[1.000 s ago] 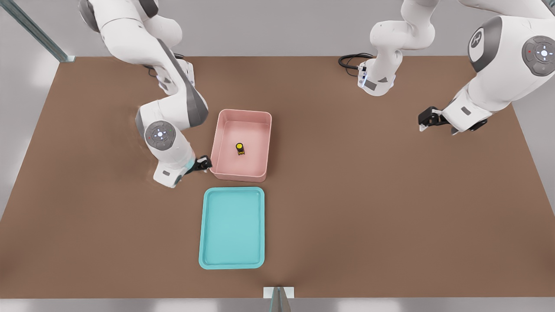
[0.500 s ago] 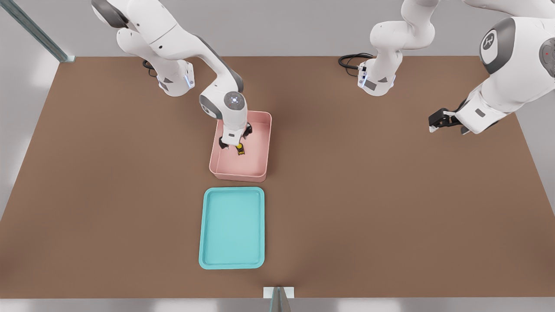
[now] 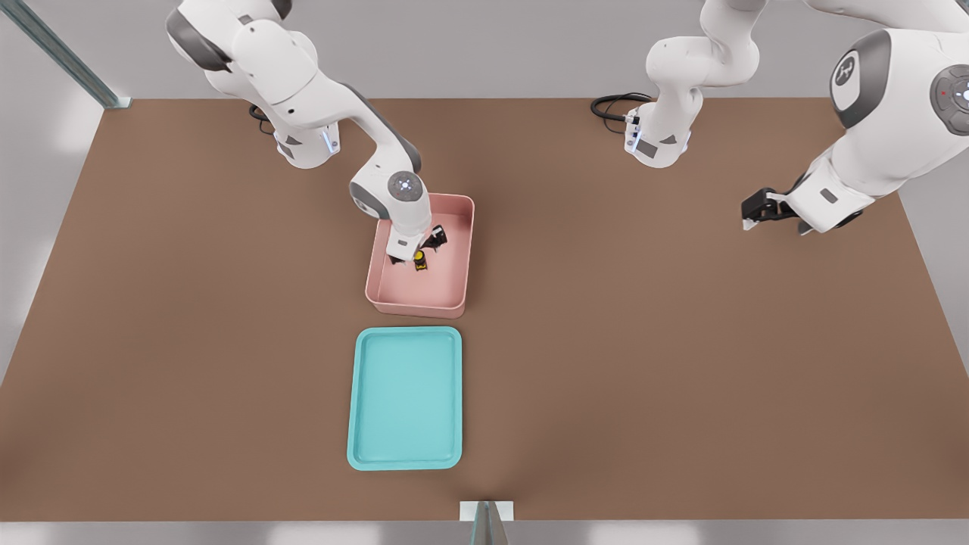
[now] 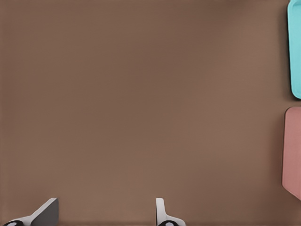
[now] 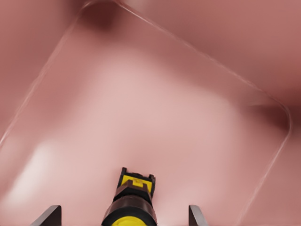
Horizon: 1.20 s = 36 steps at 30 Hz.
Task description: The left arm remains still, and the right arm places the button from the box into the tray
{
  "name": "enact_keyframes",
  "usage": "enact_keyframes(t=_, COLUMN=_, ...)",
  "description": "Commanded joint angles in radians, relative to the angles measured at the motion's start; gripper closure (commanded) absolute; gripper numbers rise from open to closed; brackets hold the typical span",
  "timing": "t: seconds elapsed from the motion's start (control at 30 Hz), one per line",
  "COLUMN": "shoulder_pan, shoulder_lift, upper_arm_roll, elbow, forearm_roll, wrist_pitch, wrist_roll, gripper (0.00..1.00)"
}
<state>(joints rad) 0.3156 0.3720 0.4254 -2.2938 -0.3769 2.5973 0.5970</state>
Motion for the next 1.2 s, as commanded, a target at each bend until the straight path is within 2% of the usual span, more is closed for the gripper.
enact_keyframes(t=0.0, shoulder_pan=0.000, shoulder_lift=0.008, upper_arm_roll=0.000, elbow=-0.004, forearm_roll=-0.023, wrist_pitch=0.018, wrist_roll=0.165, gripper=0.00)
enact_keyframes(t=0.2, shoulder_pan=0.013, shoulder_lift=0.079, upper_arm_roll=-0.023, elbow=0.022, forearm_roll=-0.054, wrist_pitch=0.043, wrist_roll=0.170, gripper=0.00)
enact_keyframes(t=0.23, shoulder_pan=0.014, shoulder_lift=0.087, upper_arm_roll=-0.028, elbow=0.023, forearm_roll=-0.056, wrist_pitch=0.047, wrist_roll=0.172, gripper=0.07)
enact_keyframes(t=0.3, shoulder_pan=0.017, shoulder_lift=0.087, upper_arm_roll=-0.030, elbow=0.023, forearm_roll=-0.056, wrist_pitch=0.047, wrist_roll=0.172, gripper=0.37)
enact_keyframes(t=0.33, shoulder_pan=0.016, shoulder_lift=0.085, upper_arm_roll=-0.030, elbow=0.023, forearm_roll=-0.056, wrist_pitch=0.046, wrist_roll=0.172, gripper=0.45)
enact_keyframes(t=0.47, shoulder_pan=0.008, shoulder_lift=0.068, upper_arm_roll=-0.030, elbow=0.025, forearm_roll=-0.057, wrist_pitch=0.036, wrist_roll=0.205, gripper=0.55)
enact_keyframes(t=0.57, shoulder_pan=-0.009, shoulder_lift=0.008, upper_arm_roll=-0.030, elbow=0.053, forearm_roll=-0.057, wrist_pitch=-0.009, wrist_roll=0.192, gripper=0.55)
enact_keyframes(t=0.67, shoulder_pan=-0.027, shoulder_lift=-0.048, upper_arm_roll=-0.025, elbow=0.200, forearm_roll=-0.022, wrist_pitch=-0.226, wrist_roll=0.135, gripper=0.55)
enact_keyframes(t=0.73, shoulder_pan=-0.024, shoulder_lift=0.083, upper_arm_roll=-0.069, elbow=0.482, forearm_roll=0.020, wrist_pitch=-0.281, wrist_roll=0.106, gripper=0.55)
enact_keyframes(t=0.83, shoulder_pan=-0.026, shoulder_lift=0.406, upper_arm_roll=-0.163, elbow=0.902, forearm_roll=0.003, wrist_pitch=-0.287, wrist_roll=0.083, gripper=0.55)
enact_keyframes(t=0.9, shoulder_pan=-0.024, shoulder_lift=0.504, upper_arm_roll=-0.195, elbow=1.001, forearm_roll=0.003, wrist_pitch=-0.243, wrist_roll=0.069, gripper=0.55)
enact_keyframes(t=0.97, shoulder_pan=-0.018, shoulder_lift=0.521, upper_arm_roll=-0.197, elbow=0.985, forearm_roll=0.004, wrist_pitch=-0.240, wrist_roll=0.080, gripper=0.54)
enact_keyframes(t=1.03, shoulder_pan=-0.017, shoulder_lift=0.521, upper_arm_roll=-0.197, elbow=0.985, forearm_roll=0.004, wrist_pitch=-0.238, wrist_roll=0.070, gripper=0.41)
enact_keyframes(t=1.07, shoulder_pan=-0.017, shoulder_lift=0.519, upper_arm_roll=-0.197, elbow=0.985, forearm_roll=0.007, wrist_pitch=-0.226, wrist_roll=0.073, gripper=0.00)
enact_keyframes(t=1.17, shoulder_pan=-0.020, shoulder_lift=0.512, upper_arm_roll=-0.195, elbow=0.987, forearm_roll=0.020, wrist_pitch=-0.226, wrist_roll=0.073, gripper=0.00)
